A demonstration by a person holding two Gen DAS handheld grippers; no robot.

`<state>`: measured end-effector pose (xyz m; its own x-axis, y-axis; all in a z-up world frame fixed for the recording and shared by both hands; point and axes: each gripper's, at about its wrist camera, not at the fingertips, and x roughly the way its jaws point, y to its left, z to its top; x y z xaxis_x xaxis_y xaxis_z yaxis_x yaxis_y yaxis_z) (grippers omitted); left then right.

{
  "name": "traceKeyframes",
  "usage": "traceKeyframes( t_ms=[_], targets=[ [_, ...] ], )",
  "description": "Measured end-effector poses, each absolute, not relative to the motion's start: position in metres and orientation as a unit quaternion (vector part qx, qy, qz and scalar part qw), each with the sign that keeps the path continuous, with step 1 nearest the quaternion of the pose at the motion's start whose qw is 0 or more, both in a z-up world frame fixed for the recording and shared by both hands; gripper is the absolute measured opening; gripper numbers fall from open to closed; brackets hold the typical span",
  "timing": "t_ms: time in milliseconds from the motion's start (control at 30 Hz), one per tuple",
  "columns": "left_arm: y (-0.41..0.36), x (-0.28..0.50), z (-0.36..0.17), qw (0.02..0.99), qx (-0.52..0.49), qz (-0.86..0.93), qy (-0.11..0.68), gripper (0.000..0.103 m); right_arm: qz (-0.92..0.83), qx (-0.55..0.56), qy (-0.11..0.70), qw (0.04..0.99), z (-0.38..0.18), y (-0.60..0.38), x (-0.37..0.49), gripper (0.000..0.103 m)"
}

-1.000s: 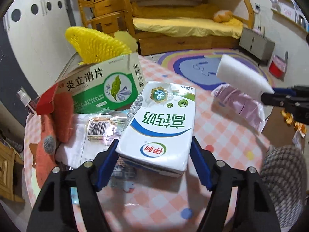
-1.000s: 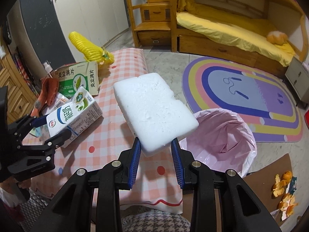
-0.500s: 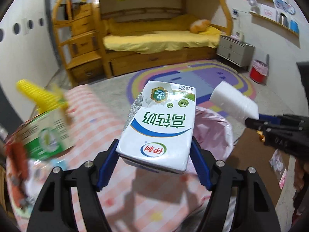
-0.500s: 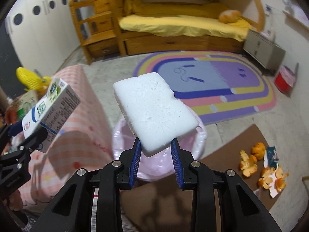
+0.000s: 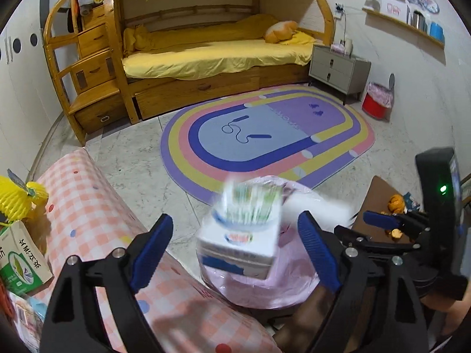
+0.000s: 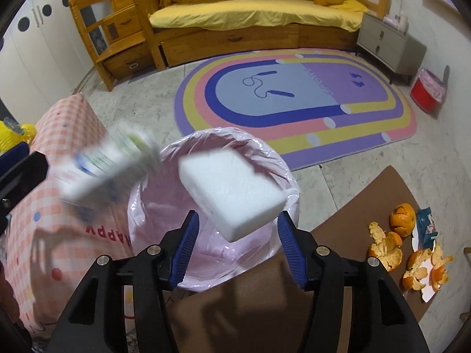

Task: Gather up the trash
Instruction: 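Drop the foam block and milk carton into the pink trash bin, then grasp the yellow foam fruit net with the right tool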

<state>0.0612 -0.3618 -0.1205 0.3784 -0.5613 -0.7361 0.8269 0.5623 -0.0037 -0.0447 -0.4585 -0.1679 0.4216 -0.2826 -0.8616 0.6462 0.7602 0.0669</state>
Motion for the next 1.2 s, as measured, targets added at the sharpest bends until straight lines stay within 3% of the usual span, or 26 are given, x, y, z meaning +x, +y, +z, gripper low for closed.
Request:
traceKeyframes(
  t_ms=[367,1000,1100,1200],
  targets=[
    [-0.293,0.066,-0.106,0.841,0.171,-0.369,0.358,0.084,-0.278,0.190,0.415,0.845,-0.115,-0.430,-0.064,0.057],
    [-0.090,0.054,-0.088,0.888,0.091,-0.207,0.400,0.084,-0.084,0.102,0.383,0.914,-0.042,-0.264,-0.022,0.057],
    [-0.059,0.063,-0.084,0.895,0.073,-0.177,0.403,0.084,-0.059,0.091,0.384,0.917,-0.039,-0.246,-0.006,0.055],
    [-0.034,0.075,-0.075,0.903,0.055,-0.148,0.400,0.086,-0.041,0.081,0.381,0.920,-0.036,-0.230,0.012,0.045]
  ],
)
